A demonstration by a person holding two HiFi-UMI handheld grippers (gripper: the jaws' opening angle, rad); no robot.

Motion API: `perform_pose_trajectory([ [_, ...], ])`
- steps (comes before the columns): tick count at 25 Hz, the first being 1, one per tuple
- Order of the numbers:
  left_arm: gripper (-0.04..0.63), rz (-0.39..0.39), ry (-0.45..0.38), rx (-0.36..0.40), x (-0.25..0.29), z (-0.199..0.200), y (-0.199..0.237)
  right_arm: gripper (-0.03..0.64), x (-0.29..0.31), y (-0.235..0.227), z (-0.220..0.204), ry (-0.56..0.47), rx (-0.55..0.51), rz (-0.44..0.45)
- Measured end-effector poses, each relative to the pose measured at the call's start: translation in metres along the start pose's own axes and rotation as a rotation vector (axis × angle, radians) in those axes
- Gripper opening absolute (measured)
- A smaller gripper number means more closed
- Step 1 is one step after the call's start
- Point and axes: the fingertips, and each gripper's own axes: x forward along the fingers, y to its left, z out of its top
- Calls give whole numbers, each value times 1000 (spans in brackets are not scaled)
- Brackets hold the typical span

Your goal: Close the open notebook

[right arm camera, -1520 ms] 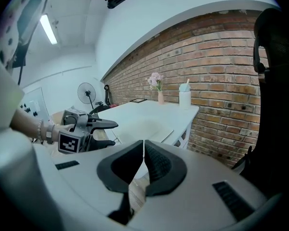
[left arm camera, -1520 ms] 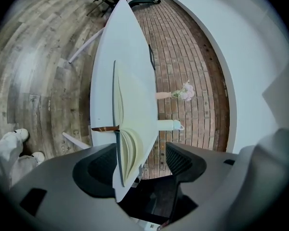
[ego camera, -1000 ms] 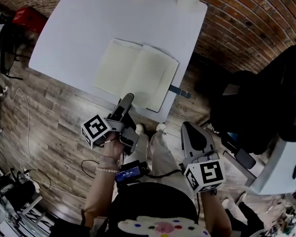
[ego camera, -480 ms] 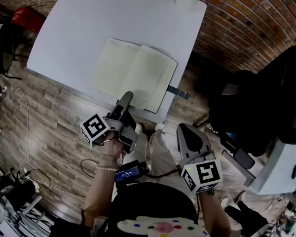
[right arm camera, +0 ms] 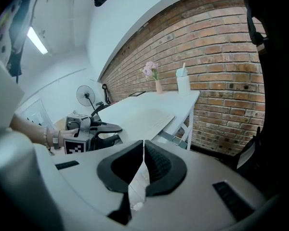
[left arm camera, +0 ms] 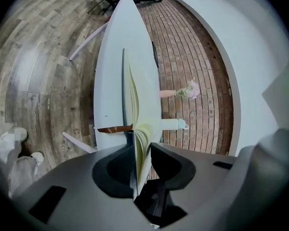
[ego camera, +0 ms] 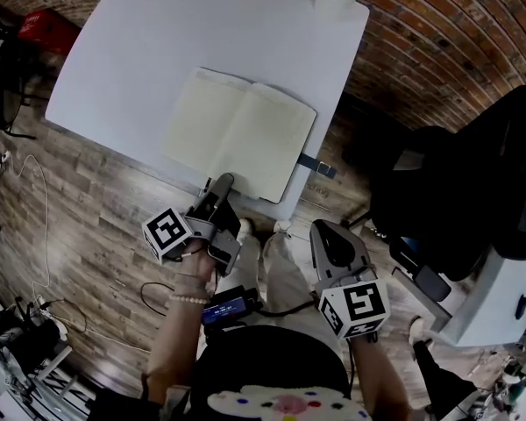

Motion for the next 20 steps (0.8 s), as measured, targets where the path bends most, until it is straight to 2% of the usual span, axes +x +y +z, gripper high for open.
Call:
perform_pose_trajectory([
  [4, 93, -13, 9, -28, -1, 1, 3, 35, 9, 1, -5, 10, 7, 8],
  [6, 87, -17, 11, -41, -2, 0, 3, 35, 13, 2, -5, 8, -50, 7],
  [9, 74, -25, 15, -67, -3, 0, 4, 40, 22, 7, -2, 6, -234, -5],
  [13, 66, -40, 25, -93, -3, 1, 4, 117, 38, 13, -5, 39, -498, 13],
  [20, 61, -76, 43, -134, -3, 0, 1, 159, 63, 17, -8, 70, -926, 40],
])
